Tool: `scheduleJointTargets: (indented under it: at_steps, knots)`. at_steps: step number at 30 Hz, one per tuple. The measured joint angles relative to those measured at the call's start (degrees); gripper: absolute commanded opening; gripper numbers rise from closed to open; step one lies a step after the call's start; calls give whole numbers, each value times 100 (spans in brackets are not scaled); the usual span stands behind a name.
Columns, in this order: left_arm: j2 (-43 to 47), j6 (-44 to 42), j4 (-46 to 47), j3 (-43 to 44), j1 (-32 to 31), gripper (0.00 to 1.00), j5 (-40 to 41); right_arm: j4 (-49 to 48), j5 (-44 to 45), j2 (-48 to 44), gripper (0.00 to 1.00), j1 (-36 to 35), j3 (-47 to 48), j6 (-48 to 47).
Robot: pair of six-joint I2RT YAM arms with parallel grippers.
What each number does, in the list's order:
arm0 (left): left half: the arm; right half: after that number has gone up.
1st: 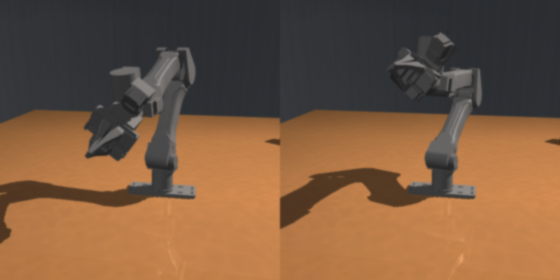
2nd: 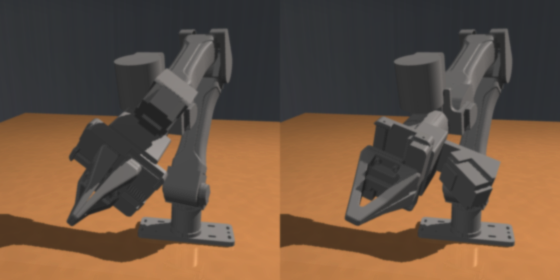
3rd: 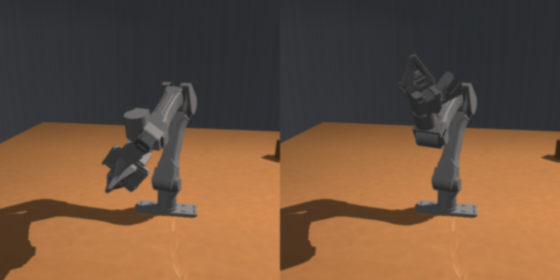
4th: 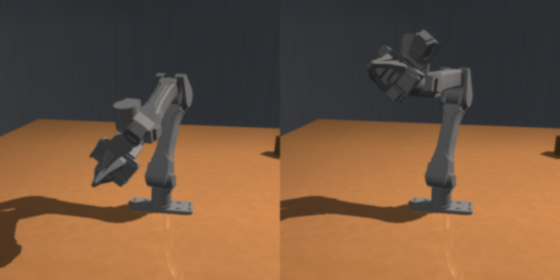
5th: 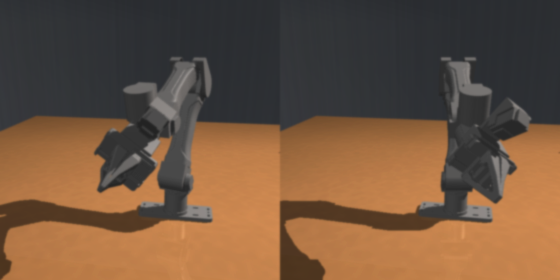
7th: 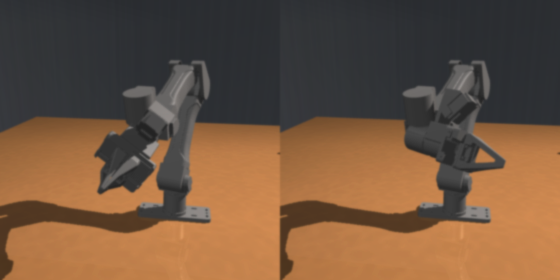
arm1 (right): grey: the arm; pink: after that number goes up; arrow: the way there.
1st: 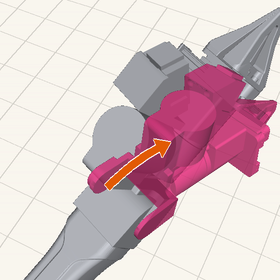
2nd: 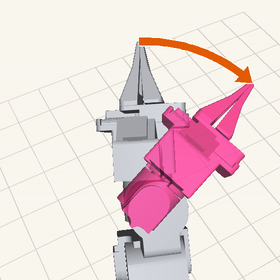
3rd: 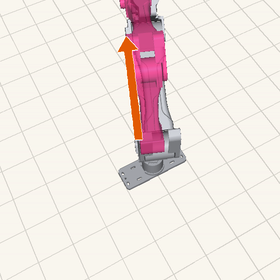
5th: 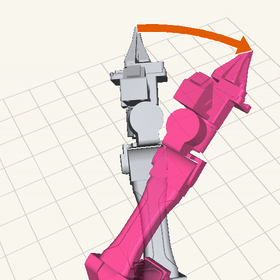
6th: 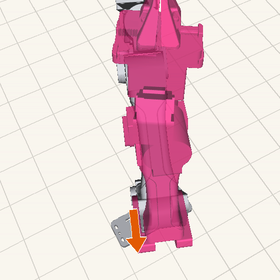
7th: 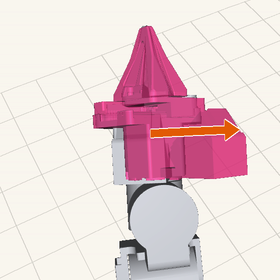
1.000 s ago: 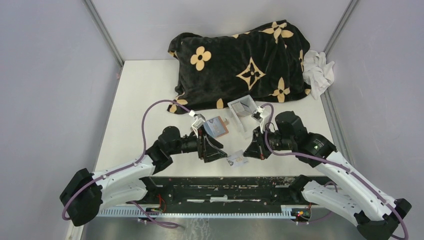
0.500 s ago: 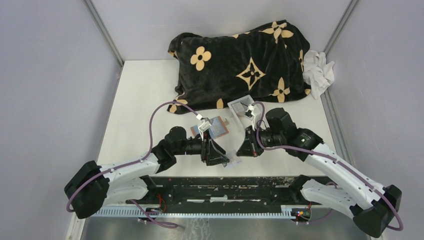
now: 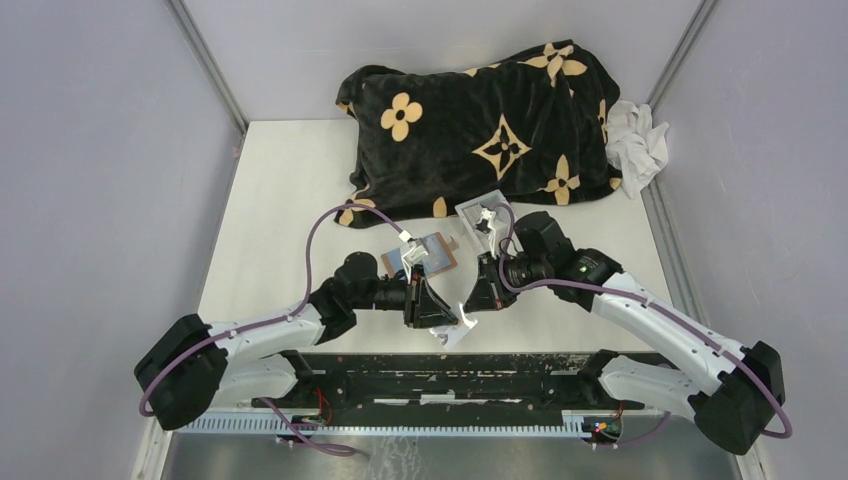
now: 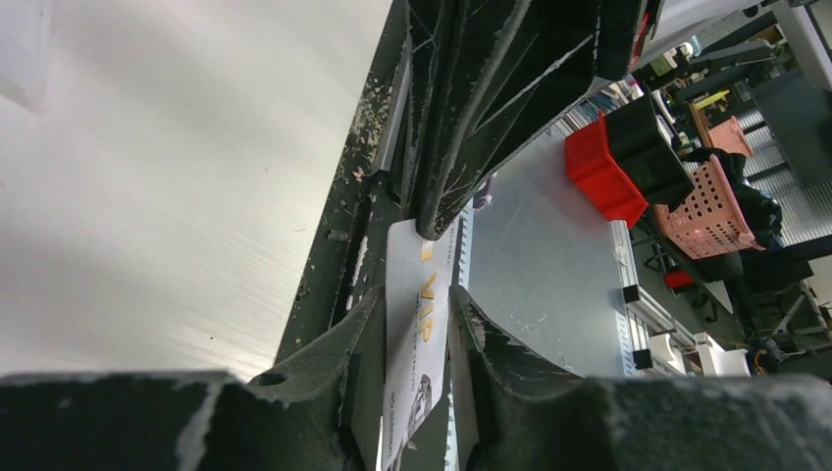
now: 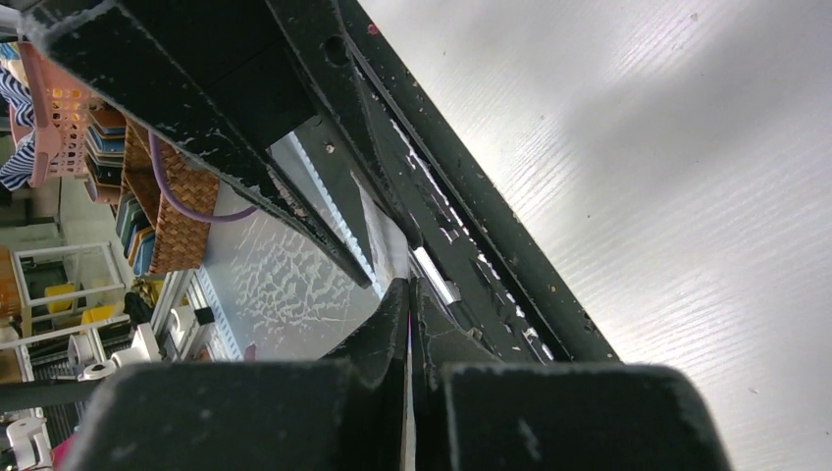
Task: Put the credit cards into the card holder
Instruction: Pick up the credit card from the storage box.
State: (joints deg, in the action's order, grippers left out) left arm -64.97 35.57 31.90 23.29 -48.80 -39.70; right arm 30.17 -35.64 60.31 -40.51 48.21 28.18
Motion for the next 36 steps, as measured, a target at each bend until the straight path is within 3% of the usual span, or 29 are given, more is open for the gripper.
scheduleJointTargets:
  at_steps: [2,3,4,11,15,18,27,36]
  knots:
    - [-11,-2,0,-2,0,21,-4,-15,-7,101,1,0,0,-2]
    - [-26,-2,0,-4,2,6,-2,-15,-20,144,1,0,7,-4]
    - [-39,-2,2,-13,2,3,-2,-15,-33,177,1,0,9,-7]
    - [-280,-2,136,-26,17,3,-59,101,4,319,1,0,48,-136]
    - [-369,-2,299,-22,17,3,28,339,262,321,34,-2,219,-260]
    - [-365,-4,247,-15,0,3,354,411,787,280,46,2,437,-374]
    - [302,400,232,-234,-9,3,2791,-304,2103,-219,49,2,396,-216]
    - [1045,1541,1008,-1134,-11,3,4765,-1703,2210,754,50,7,57,350]
